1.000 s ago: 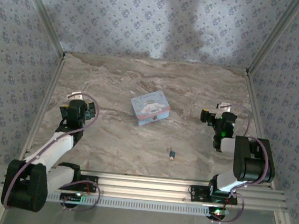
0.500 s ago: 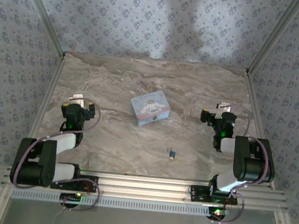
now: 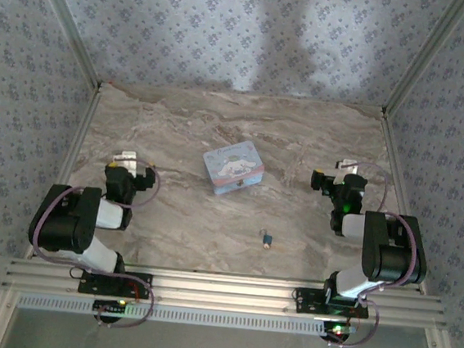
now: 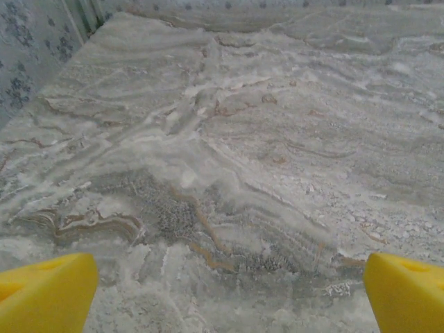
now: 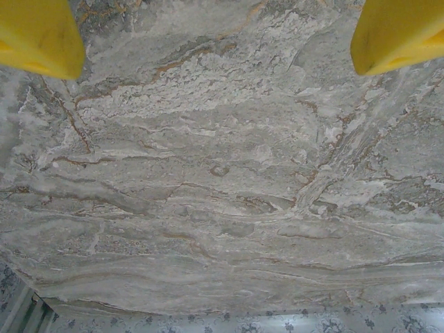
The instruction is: Unlock a padlock with a key
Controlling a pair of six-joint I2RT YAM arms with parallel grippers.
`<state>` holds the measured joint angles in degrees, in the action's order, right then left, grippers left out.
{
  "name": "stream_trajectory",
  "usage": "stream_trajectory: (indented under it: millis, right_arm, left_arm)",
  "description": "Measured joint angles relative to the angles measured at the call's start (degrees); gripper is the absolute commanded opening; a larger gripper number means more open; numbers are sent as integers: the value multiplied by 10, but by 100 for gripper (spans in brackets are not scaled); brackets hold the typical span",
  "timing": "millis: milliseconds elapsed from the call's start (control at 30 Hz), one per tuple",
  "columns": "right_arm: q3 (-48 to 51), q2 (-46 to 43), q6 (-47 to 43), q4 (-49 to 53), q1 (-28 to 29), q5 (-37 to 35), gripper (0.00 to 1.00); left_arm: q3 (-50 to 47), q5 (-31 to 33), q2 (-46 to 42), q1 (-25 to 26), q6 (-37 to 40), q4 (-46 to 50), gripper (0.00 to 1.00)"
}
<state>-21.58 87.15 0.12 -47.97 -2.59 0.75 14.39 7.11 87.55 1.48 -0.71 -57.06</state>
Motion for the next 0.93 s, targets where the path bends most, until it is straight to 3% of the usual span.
stream_trajectory:
  millis: [200, 933]
  right_arm:
    - [0, 0, -2, 0, 0, -1, 100]
    - [0, 0, -6, 2, 4, -10, 100]
  left_arm:
    - [93, -39, 3, -35, -4, 66, 98]
    - [94, -50, 3, -32, -4, 108, 98]
